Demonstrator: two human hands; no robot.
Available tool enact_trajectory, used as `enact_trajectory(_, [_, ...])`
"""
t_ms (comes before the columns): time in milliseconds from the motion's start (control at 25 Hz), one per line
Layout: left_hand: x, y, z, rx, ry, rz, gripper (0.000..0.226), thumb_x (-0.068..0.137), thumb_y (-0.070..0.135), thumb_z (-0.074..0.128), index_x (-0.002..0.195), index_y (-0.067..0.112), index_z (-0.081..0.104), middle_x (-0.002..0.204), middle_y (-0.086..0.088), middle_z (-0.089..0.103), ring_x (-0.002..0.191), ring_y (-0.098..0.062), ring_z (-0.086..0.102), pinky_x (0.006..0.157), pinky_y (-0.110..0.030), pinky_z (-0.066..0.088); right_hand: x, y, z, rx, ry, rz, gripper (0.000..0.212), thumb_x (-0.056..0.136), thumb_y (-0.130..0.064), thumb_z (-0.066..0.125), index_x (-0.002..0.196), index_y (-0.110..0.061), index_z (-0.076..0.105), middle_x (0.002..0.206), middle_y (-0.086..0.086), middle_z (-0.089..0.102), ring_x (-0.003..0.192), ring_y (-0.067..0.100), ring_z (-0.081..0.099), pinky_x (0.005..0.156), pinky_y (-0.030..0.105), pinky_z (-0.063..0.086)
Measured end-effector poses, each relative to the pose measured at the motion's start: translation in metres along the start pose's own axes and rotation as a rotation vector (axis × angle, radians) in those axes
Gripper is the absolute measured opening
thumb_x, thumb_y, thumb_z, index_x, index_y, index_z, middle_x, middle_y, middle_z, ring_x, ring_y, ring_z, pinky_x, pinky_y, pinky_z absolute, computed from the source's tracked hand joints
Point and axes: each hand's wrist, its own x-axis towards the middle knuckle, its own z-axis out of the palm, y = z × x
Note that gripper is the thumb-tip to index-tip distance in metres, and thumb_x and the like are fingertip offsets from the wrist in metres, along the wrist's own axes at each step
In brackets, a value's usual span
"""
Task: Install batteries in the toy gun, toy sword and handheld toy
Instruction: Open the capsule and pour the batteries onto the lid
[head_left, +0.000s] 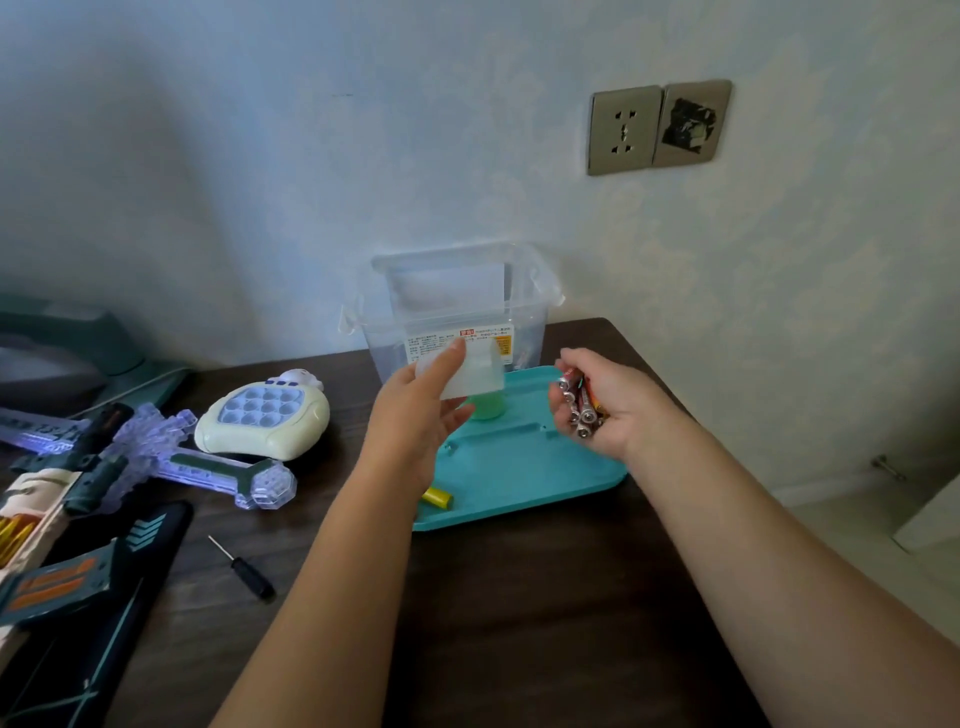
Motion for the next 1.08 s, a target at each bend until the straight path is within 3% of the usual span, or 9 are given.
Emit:
enact_trajectory(200, [0.024,-0.017,-0.023,0.085,0.137,0.014,0.051,0.083,0.043,0.075,0.124,0.018,0.059,0.119,-0.001,0.066,0.107,-0.020,0.064,0.080,-0.030,0.058,0.033,0.006,0.015,-1.454,0.290,-0.640,0.010,0.092,-0.026,0.051,0.091,-0.017,0.057,0.093,0.008,0.063,0.076,0.027,0.056,0.061,0.033,0.042])
enact_trajectory(320, [0.030,-0.020,-0.028,0.091,0.137,0.012,0.051,0.082,0.044,0.076,0.123,0.018,0.061,0.119,0.000,0.066,0.107,-0.019,0.064,0.079,-0.030,0.058,0.043,0.022,0.021,-1.795,0.320,-0.803,0.029,0.095,-0.024,0.047,0.122,-0.017,0.054,0.108,0.012,0.055,0.091,0.033,0.058,0.065,0.032,0.035])
enact_trajectory(400, [0.034,-0.021,-0.031,0.080,0.133,0.015,0.054,0.081,0.042,0.078,0.125,0.017,0.060,0.120,-0.002,0.067,0.107,-0.020,0.065,0.082,-0.033,0.060,0.049,0.031,0.019,-1.829,0.369,-0.886,0.035,0.096,-0.028,0.046,0.130,-0.019,0.049,0.111,0.010,0.052,0.095,0.030,0.056,0.064,0.032,0.035])
enact_trajectory(560, [0.032,-0.024,-0.030,0.164,0.178,0.072,0.061,0.082,0.036,0.078,0.132,0.015,0.052,0.119,-0.001,0.062,0.098,-0.013,0.068,0.085,-0.032,0.060,0.054,0.039,0.015,-1.731,0.434,-0.947,0.036,0.094,-0.040,0.049,0.125,-0.021,0.053,0.111,0.005,0.053,0.098,0.023,0.048,0.068,0.031,0.035])
enact_trajectory(680, [0.030,-0.022,-0.031,0.310,0.204,0.121,0.061,0.080,0.043,0.078,0.130,0.019,0.051,0.114,0.004,0.060,0.090,-0.009,0.068,0.090,-0.037,0.058,0.054,0.037,0.014,-1.733,0.410,-0.902,0.041,0.092,-0.046,0.050,0.126,-0.024,0.054,0.115,0.005,0.055,0.105,0.026,0.047,0.083,0.036,0.038])
enact_trajectory(760, [0.030,-0.021,-0.033,0.398,0.229,0.165,0.063,0.078,0.048,0.078,0.127,0.020,0.050,0.117,0.003,0.059,0.100,-0.013,0.065,0.093,-0.036,0.055,0.052,0.033,0.015,-1.677,0.365,-0.836,0.044,0.089,-0.047,0.052,0.127,-0.025,0.055,0.118,0.005,0.056,0.109,0.026,0.047,0.088,0.037,0.040])
enact_trajectory(880, [0.028,-0.021,-0.034,0.680,0.320,0.331,0.062,0.081,0.045,0.075,0.128,0.015,0.050,0.122,0.001,0.056,0.109,-0.016,0.055,0.087,-0.026,0.041,0.043,0.024,0.015,-1.417,0.264,-0.781,0.032,0.093,-0.038,0.050,0.121,-0.025,0.060,0.118,0.004,0.057,0.096,0.018,0.054,0.073,0.026,0.044])
enact_trajectory(960, [0.027,-0.024,-0.033,0.956,0.404,0.458,0.062,0.082,0.048,0.073,0.130,0.016,0.052,0.126,-0.002,0.058,0.119,-0.022,0.050,0.091,-0.032,0.039,0.035,0.016,0.010,-1.169,0.226,-0.757,0.025,0.098,-0.029,0.043,0.114,-0.025,0.062,0.115,-0.001,0.059,0.084,0.008,0.053,0.059,0.018,0.038])
enact_trajectory(1080, [0.030,-0.027,-0.034,1.264,0.466,0.450,0.066,0.083,0.058,0.066,0.138,0.023,0.051,0.137,-0.002,0.054,0.131,-0.028,0.039,0.099,-0.040,0.034,0.027,0.010,-0.004,-1.002,0.309,-0.747,0.027,0.101,-0.023,0.039,0.116,-0.024,0.062,0.119,-0.004,0.061,0.092,0.004,0.051,0.058,0.013,0.035])
